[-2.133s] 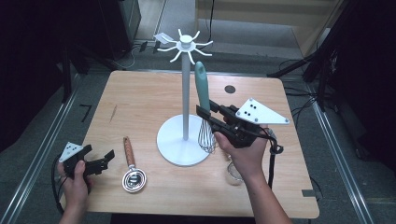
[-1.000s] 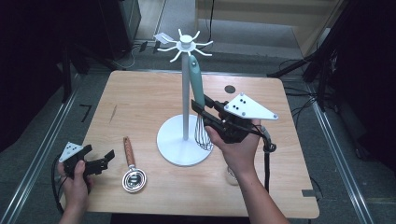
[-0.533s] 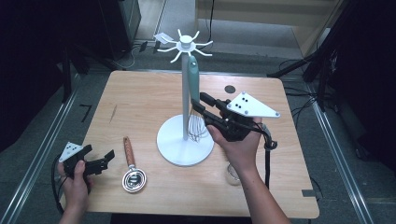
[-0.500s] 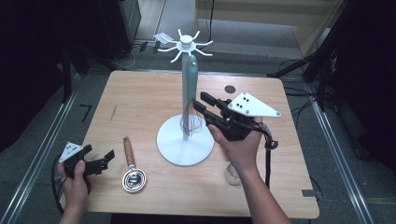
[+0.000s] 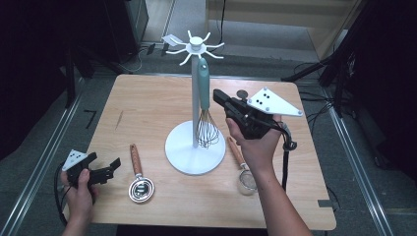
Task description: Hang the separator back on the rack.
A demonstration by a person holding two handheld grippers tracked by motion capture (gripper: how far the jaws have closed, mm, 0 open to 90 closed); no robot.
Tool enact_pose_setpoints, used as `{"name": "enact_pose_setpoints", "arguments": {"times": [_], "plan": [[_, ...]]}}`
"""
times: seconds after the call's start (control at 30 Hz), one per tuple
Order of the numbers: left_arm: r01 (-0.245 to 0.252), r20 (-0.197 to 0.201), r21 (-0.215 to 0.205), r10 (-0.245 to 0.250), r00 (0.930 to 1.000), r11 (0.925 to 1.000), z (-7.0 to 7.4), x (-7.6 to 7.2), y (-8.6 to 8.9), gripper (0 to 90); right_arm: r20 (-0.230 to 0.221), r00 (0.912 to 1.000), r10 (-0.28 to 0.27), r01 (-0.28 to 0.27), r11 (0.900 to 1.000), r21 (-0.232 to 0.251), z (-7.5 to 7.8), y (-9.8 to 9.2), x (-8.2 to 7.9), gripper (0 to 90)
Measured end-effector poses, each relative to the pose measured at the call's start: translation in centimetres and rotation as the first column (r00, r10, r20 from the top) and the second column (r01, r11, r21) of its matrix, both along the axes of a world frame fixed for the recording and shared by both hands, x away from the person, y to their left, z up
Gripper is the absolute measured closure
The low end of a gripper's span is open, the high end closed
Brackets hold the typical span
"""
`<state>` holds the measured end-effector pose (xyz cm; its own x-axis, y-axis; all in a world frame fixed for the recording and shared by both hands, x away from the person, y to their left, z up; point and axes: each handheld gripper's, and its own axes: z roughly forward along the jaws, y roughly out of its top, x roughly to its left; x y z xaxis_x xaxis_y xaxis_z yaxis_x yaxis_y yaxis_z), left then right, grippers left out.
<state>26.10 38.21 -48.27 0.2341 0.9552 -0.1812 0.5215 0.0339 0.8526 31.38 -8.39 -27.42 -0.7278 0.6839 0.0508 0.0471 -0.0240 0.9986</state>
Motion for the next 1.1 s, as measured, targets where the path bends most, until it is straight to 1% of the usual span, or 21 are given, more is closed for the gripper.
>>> {"name": "enact_pose_setpoints", "arguments": {"times": [0.03, 0.07, 0.1, 0.17, 0.2, 0.23, 0.3, 0.33, 0.37, 0.4, 0.5, 0.6, 0.67, 0.7, 0.8, 0.87, 0.93, 1.0, 1.1], "plan": [[0.000, 0.000, 0.000, 0.000, 1.0000, 1.0000, 0.0, 0.0, 0.0, 0.0, 0.000, 1.0000, 0.005, -0.005, 1.000, 0.017, 0.4, 0.2, 0.2, 90.0], [0.000, 0.000, -0.001, 0.000, 1.0000, 1.0000, 0.0, 0.0, 0.0, 0.0, 0.000, 1.0000, 0.005, -0.005, 1.000, 0.017, 0.4, 0.2, 0.2, 90.0], [0.000, 0.000, -0.001, 0.000, 1.0000, 1.0000, 0.0, 0.0, 0.0, 0.0, 0.011, 0.9999, -0.001, 0.001, 1.000, 0.023, 0.6, 0.3, 0.3, 90.0], [0.001, 0.001, 0.001, -0.001, 1.0000, 1.0000, 0.0, 0.0, 0.0, 0.0, 0.015, 0.9999, -0.002, 0.002, 1.000, 0.027, 0.9, 0.6, 0.5, 90.0], [0.001, 0.000, 0.001, -0.001, 1.0000, 1.0000, 0.0, 0.0, 0.0, 0.0, 0.024, 0.9997, -0.002, 0.001, 1.000, 0.030, 1.0, 0.8, 0.6, 90.0], [0.000, 0.000, -0.001, 0.000, 1.0000, 1.0000, 0.0, 0.0, 0.0, 0.0, 0.023, 0.9997, 0.000, 0.000, 0.999, 0.033, 1.1, 1.0, 0.6, 90.0], [0.001, 0.000, -0.001, -0.001, 1.0000, 1.0000, 0.0, 0.0, 0.0, 0.0, 0.039, 0.9992, -0.004, 0.002, 0.999, 0.035, 1.4, 1.3, 0.7, 90.0], [0.001, -0.001, -0.001, -0.001, 1.0000, 1.0000, 0.0, 0.0, 0.0, 0.0, 0.054, 0.9985, -0.004, 0.001, 0.999, 0.046, 1.7, 1.5, 0.8, 90.0], [0.002, -0.002, 0.000, -0.002, 1.0000, 1.0000, 0.0, 0.0, 0.0, 0.0, 0.054, 0.9985, -0.004, 0.001, 0.999, 0.046, 1.7, 1.5, 0.8, 90.0], [0.003, -0.002, -0.001, -0.004, 1.0000, 1.0000, 0.0, 0.0, 0.0, 0.0, 0.055, 0.9985, -0.005, 0.002, 0.998, 0.056, 2.0, 1.8, 0.9, 90.0], [0.002, -0.001, 0.000, -0.002, 1.0000, 1.0000, 0.0, 0.0, 0.0, 0.0, 0.058, 0.9983, 0.001, -0.005, 0.998, 0.068, 2.1, 2.0, 0.8, 90.0], [0.004, -0.002, -0.001, -0.004, 1.0000, 1.0000, 0.0, 0.0, 0.0, 0.0, 0.062, 0.9979, 0.018, -0.022, 0.997, 0.075, 2.0, 2.3, 0.4, 90.0], [0.003, -0.003, -0.001, -0.003, 1.0000, 1.0000, 0.0, 0.0, 0.0, 0.0, 0.062, 0.9974, 0.036, -0.040, 0.997, 0.068, 2.0, 2.7, 0.0, 90.0], [0.004, -0.003, 0.000, -0.004, 1.0000, 1.0000, 0.0, 0.0, 0.0, 0.0, 0.062, 0.9974, 0.036, -0.040, 0.997, 0.068, 2.0, 2.7, 0.0, 90.0], [0.005, -0.001, -0.002, -0.005, 1.0000, 1.0000, 0.0, 0.0, 0.0, 0.0, 0.083, 0.9961, 0.031, -0.034, 0.999, 0.034, 2.1, 3.1, -0.4, 90.0], [0.004, -0.001, -0.003, -0.004, 1.0000, 1.0000, 0.0, 0.0, 0.0, 0.0, 0.091, 0.9955, 0.027, -0.030, 0.999, 0.029, 2.0, 3.0, -0.4, 88.9], [0.004, -0.002, -0.002, -0.004, 1.0000, 1.0000, 0.0, 0.0, 0.0, 0.0, 0.100, 0.9950, -0.003, 0.002, 1.000, 0.010, 1.8, 2.7, -0.4, 83.7], [0.005, -0.002, -0.002, -0.005, 1.0000, 1.0000, 0.0, 0.0, 0.0, 0.0, 0.093, 0.9956, -0.010, 0.010, 1.000, 0.000, 1.5, 2.3, -0.4, 81.5], [0.004, -0.002, -0.002, -0.004, 1.0000, 1.0000, 0.0, 0.0, 0.0, 0.0, 0.070, 0.9970, -0.032, 0.034, 0.999, -0.025, 0.7, 1.6, -0.3, 72.3]]}}
